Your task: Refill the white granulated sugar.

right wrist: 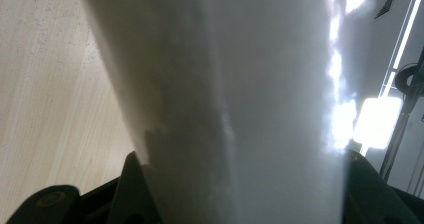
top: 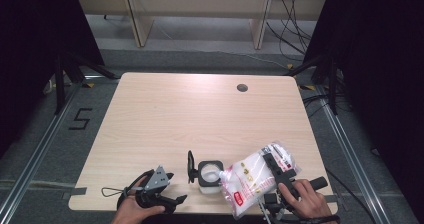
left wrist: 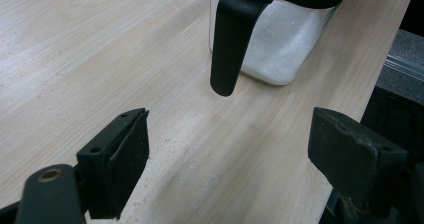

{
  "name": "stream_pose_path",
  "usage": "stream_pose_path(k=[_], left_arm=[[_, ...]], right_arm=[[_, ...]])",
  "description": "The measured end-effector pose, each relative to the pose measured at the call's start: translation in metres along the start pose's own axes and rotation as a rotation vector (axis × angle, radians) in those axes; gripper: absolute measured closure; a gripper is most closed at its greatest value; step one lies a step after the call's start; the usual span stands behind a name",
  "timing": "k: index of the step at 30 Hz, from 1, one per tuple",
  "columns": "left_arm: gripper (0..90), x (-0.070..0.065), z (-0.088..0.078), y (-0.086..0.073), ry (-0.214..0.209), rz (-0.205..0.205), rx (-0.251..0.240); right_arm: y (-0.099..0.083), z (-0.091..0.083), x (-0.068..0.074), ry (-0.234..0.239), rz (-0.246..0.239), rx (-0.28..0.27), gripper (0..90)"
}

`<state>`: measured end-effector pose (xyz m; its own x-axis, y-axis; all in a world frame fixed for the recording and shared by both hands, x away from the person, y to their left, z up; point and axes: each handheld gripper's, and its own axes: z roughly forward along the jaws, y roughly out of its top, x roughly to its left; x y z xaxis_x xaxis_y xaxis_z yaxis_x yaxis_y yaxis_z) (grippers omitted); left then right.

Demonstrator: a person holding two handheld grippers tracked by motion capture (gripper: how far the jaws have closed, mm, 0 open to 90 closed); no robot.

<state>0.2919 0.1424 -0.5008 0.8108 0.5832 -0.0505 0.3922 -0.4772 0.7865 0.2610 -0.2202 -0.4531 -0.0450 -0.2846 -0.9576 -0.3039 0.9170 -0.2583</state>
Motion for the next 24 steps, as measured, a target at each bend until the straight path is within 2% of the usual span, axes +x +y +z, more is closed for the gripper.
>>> stream_pose_path(k=[1,2,6,10,11,13,16,17,18,19,20,21,22,23,24], left_arm=[[16.4,0.0,0.0001,0.0,0.0,-0.001,-0.001],[16.4,0.0,0.0001,0.0,0.0,-0.001,0.0],[16.4,-0.0002,0.0001,0.0,0.003,0.001,-0.001],[16.4,-0.0001,0.0002,-0.0001,0.0,-0.001,0.0],[16.4,0.0,0.0001,0.0,0.0,-0.002,0.0],[16.4,0.0019,-0.0011,0.0003,0.012,0.021,0.019],[16.4,0.0019,-0.0011,0.0003,0.012,0.02,0.018],[16.4,0.0005,0.0,0.0001,0.008,-0.001,0.001],[16.4,0.002,-0.0014,0.0003,0.011,0.02,0.019],[16.4,0.0005,-0.0004,0.0001,0.009,-0.002,0.001],[16.4,0.0005,0.0,0.0003,0.003,0.003,-0.012],[16.4,0.0004,0.0002,0.0002,0.001,-0.001,-0.012],[16.4,0.0005,-0.0006,0.0001,0.005,-0.002,0.0],[16.4,0.0021,-0.0016,0.0006,0.005,0.027,0.008],[16.4,0.0014,-0.001,0.0004,0.006,0.017,-0.001]], right_arm=[[0.0001,-0.0002,0.0008,0.015,0.0,0.005,55.1],[0.0004,0.0001,0.0006,0.01,-0.019,-0.002,55.1],[0.0006,0.0,0.0022,0.016,-0.023,-0.004,55.9],[0.0006,-0.0003,0.0075,0.026,-0.009,0.011,56.6],[0.0009,0.0003,0.0051,0.015,-0.034,-0.003,56.8],[0.0009,0.0001,0.0041,0.016,-0.031,-0.008,57.1],[0.0007,-0.001,0.0039,0.013,0.005,-0.015,57.7],[-0.0001,-0.0012,0.0016,0.015,0.005,-0.026,57.8],[-0.0001,-0.0014,0.0008,0.015,0.008,-0.032,57.9],[0.0004,-0.0012,0.0002,0.019,0.027,-0.047,58.0],[0.0014,-0.002,0.003,0.032,0.083,-0.036,58.1],[0.002,-0.0002,0.0009,0.021,0.066,-0.064,58.1],[0.0021,-0.0017,0.0012,0.071,0.116,-0.04,58.2],[0.0007,0.0004,0.0001,0.061,0.128,-0.072,58.2],[-0.0006,0.0009,0.0011,0.069,0.155,-0.073,58.2]])
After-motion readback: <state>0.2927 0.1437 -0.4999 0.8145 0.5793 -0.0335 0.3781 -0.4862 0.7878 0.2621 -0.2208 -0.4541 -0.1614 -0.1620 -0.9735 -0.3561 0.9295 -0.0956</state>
